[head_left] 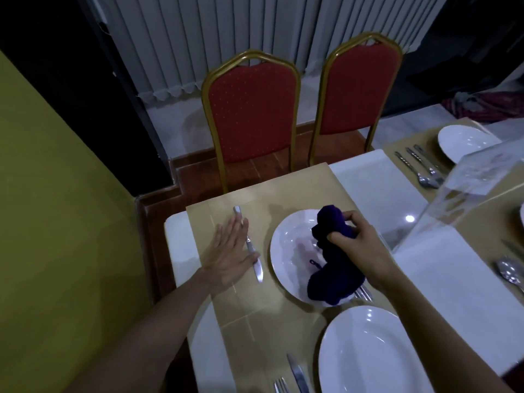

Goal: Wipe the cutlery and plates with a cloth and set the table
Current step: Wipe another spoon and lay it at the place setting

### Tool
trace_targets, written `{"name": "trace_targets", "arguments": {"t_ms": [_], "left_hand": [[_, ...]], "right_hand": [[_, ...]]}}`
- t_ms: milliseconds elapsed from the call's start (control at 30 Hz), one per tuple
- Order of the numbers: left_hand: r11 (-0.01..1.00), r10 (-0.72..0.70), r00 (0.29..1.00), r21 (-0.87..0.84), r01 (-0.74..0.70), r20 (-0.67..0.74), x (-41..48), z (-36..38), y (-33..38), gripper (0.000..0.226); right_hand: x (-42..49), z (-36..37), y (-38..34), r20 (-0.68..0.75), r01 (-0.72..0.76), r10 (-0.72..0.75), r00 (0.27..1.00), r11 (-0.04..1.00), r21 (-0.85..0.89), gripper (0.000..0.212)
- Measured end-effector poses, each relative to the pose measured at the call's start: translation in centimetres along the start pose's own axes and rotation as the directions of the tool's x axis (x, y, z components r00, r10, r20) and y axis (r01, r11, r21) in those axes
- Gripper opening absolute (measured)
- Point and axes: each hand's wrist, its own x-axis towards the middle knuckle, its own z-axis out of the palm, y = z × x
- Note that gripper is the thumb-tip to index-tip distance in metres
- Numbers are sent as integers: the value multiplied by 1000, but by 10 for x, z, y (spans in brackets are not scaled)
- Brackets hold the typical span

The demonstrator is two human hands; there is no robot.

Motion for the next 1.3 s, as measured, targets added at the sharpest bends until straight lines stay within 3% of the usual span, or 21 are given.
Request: {"name": "trace_targets", "arguments": {"t_ms": [133,200,267,333,400,500,633,733,833,900,1000,1067,1100,1233,1300], "left_hand": [[977,43,947,-187,-107,-317,13,2,60,56],[966,113,920,-174,-190,-376,17,6,104,37],[970,67,959,-207,-128,-276,20,11,147,42],[941,-154,985,-315,122,-77,26,24,183,55],[870,-351,932,-336,362,94,32,38,205,69],[821,-420,893,-352,450,162,35,49,219,61],[719,-412,881,-511,471,232,33,45,218,30],[649,-355,899,-625,433,255,15,18,223,21],[411,-167,895,-796,445,414,-19,-14,236,2],[348,-66,901,-837,423,428,-44,-30,250,20],[277,-55,940,-900,337,336,-77,-54,273,21],[250,-28,961,-929,273,275,-98,-68,284,19],[253,-19,967,-934,251,254,-106,-69,286,18],[225,-58,976,-949,219,212,-131,-79,306,21],[230,-109,977,-952,205,184,-138,-84,309,21]], "right_hand": [[-15,-42,6,-107,20,-14,994,998,52,28],[-23,-55,8,-134,23,-18,991,999,35,29],[-29,-63,12,-156,13,-8,988,1000,26,33],[-37,-72,19,-188,2,5,982,999,38,36],[-44,-79,27,-203,-9,17,979,999,39,37],[-57,-86,36,-198,-20,31,980,998,54,38],[-76,-93,47,-177,-20,26,984,999,37,29],[-85,-96,50,-177,4,-15,984,998,-61,28],[-90,-89,46,-244,104,-148,958,977,-185,33],[-92,-79,40,-241,216,-300,923,922,-321,39],[-96,-62,49,-91,314,-407,909,810,-494,41],[-109,-57,62,-58,388,-507,860,723,-572,38],[-111,-54,69,-57,428,-560,827,692,-581,40],[-125,-58,57,-174,465,-600,781,745,-478,35],[-138,-56,49,-146,492,-653,744,681,-542,35]]}}
